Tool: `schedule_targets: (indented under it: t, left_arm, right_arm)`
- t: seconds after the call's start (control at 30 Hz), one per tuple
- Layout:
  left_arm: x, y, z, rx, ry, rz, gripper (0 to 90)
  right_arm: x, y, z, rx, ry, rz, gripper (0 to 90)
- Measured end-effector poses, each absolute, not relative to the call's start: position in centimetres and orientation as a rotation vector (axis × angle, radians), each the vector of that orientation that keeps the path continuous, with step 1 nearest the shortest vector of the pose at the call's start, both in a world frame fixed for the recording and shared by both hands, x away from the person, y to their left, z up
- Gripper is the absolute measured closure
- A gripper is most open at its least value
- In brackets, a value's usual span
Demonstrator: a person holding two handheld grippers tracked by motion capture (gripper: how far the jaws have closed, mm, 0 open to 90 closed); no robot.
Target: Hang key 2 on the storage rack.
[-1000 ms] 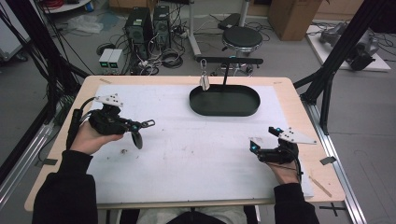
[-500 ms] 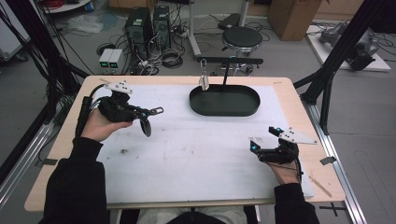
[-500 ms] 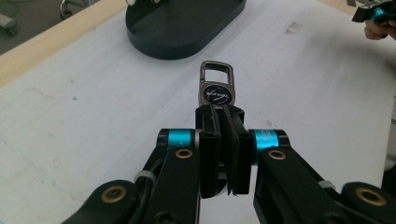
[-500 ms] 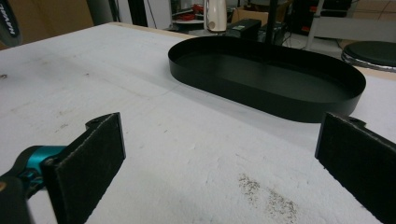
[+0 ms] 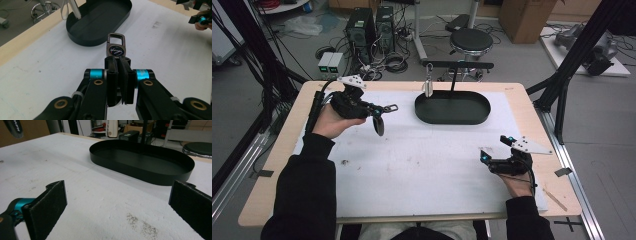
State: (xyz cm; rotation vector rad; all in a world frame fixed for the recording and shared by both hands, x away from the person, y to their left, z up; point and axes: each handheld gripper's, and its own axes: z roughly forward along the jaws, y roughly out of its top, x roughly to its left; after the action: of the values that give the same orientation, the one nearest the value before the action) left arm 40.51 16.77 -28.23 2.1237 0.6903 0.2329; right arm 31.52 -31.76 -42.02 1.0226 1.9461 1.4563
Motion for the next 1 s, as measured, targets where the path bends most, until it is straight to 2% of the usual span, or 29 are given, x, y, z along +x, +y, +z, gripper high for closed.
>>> schedule_targets:
  t: [0.53,1.0]
  left_arm:
    - [43.2,14.8,-27.8,2.092,0.686,0.251,84.9]
    - [45.8,9.5,-26.8,2.118,0.615,0.305,85.0]
  right_arm:
    - [31.5,-31.9,-42.0,1.026,1.942,1.461,0.8]
    - [31.5,-32.0,-42.0,1.028,1.939,1.461,0.8]
